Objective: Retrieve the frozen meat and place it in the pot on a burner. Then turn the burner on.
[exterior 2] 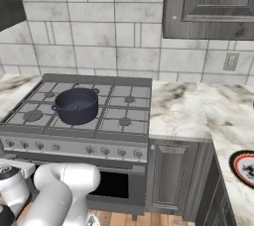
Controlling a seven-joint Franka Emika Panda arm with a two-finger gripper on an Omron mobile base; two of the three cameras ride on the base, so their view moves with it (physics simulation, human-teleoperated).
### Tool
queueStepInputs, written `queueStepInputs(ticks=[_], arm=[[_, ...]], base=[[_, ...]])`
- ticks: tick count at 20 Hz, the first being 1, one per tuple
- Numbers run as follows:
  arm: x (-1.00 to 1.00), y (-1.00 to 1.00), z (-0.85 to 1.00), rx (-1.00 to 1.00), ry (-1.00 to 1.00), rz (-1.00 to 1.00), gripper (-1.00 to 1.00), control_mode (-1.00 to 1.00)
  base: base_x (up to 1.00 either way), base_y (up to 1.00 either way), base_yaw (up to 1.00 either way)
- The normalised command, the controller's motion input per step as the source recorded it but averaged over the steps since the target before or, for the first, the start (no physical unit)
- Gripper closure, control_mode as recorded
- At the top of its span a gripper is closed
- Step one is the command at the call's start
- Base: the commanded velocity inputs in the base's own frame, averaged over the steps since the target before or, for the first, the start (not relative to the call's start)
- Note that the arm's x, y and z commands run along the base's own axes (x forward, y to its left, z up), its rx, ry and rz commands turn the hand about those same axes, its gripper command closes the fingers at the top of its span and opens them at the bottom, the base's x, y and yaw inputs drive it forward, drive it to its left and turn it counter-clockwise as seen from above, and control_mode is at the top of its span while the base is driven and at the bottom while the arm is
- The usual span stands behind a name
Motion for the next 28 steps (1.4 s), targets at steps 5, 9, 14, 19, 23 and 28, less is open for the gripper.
queueStepInputs(ticks=[5, 9, 14, 19, 23, 28], arm=[[0.09, 0.03, -0.09, 0.0, -0.03, 0.0, -1.0, -1.0], [0.1, 0.06, -0.16, 0.0, -0.03, 0.0, -1.0, -1.0], [0.09, 0.02, -0.17, 0.0, -0.03, 0.0, -1.0, -1.0], [0.09, 0.0, -0.16, 0.0, -0.01, 0.0, -1.0, -1.0], [0.1, 0.0, -0.17, -0.01, 0.0, 0.0, -1.0, -1.0], [0.15, 0.05, -0.17, -0.01, -0.01, 0.0, -1.0, -1.0]], base=[[0.0, 0.0, 0.0], [0.0, 0.0, 0.0], [0.0, 0.0, 0.0], [0.0, 0.0, 0.0], [0.0, 0.0, 0.0], [0.0, 0.0, 0.0]])
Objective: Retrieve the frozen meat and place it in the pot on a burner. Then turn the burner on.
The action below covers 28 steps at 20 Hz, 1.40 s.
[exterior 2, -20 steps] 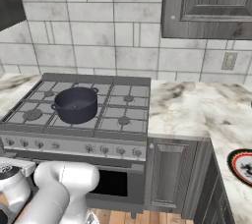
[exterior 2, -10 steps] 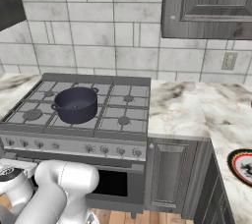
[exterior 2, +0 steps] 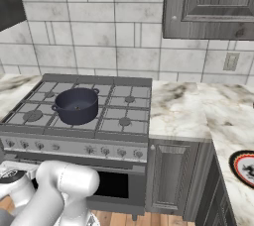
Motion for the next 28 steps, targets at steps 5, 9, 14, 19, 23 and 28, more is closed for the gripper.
queueStepInputs(ticks=[5, 9, 14, 19, 23, 28], arm=[[0.15, 0.13, 0.0, 0.0, -0.02, 0.0, -1.0, -1.0], [0.14, 0.11, 0.0, 0.0, -0.01, 0.0, -1.0, -1.0], [0.09, 0.03, 0.0, 0.0, -0.01, 0.0, -1.0, -1.0], [0.07, 0.0, -0.06, 0.0, -0.02, 0.0, -1.0, -1.0], [0.09, 0.0, -0.12, 0.0, 0.0, 0.0, -1.0, -1.0], [0.13, 0.0, -0.05, 0.0, 0.0, 0.0, -1.0, -1.0]], base=[[0.0, 0.0, 0.0], [0.0, 0.0, 0.0], [0.0, 0.0, 0.0], [0.0, 0.0, 0.0], [0.0, 0.0, 0.0], [0.0, 0.0, 0.0]])
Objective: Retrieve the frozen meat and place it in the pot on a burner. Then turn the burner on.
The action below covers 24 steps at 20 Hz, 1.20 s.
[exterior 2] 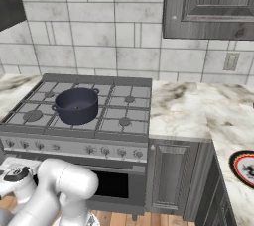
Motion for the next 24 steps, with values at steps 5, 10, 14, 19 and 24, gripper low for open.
queueStepInputs(ticks=[5, 10, 14, 19, 24], arm=[[0.21, 0.0, -0.01, 0.0, 0.0, 0.0, -1.0, -1.0], [0.18, 0.0, -0.03, 0.0, 0.0, 0.0, -1.0, -1.0], [0.12, 0.0, -0.04, 0.0, 0.0, 0.0, -1.0, -1.0], [0.12, 0.0, -0.05, 0.0, 0.0, 0.0, -1.0, -1.0], [0.13, 0.0, -0.06, 0.0, 0.0, 0.0, -1.0, -1.0]], base=[[0.0, 0.0, 0.0], [0.0, 0.0, 0.0], [0.0, 0.0, 0.0], [0.0, 0.0, 0.0], [0.0, 0.0, 0.0]])
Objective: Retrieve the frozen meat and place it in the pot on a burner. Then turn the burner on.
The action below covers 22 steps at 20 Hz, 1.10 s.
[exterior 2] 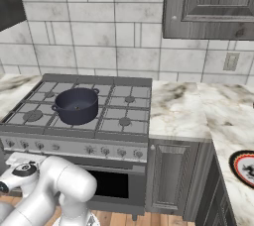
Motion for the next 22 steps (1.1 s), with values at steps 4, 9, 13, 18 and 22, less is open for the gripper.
queueStepInputs(ticks=[4, 9, 13, 18, 22], arm=[[0.14, 0.0, -0.07, 0.0, -0.02, 0.0, -1.0, -1.0], [0.14, 0.0, -0.06, 0.0, -0.02, 0.0, -1.0, -1.0], [0.14, 0.0, -0.09, 0.0, -0.05, 0.0, -1.0, -1.0], [0.07, 0.01, -0.08, 0.0, -0.07, 0.0, -1.0, -1.0], [0.01, 0.07, -0.01, 0.0, -0.02, 0.0, -1.0, -1.0]], base=[[0.0, 0.0, 0.0], [0.0, 0.0, 0.0], [0.0, 0.0, 0.0], [0.0, 0.0, 0.0], [0.0, 0.0, 0.0]])
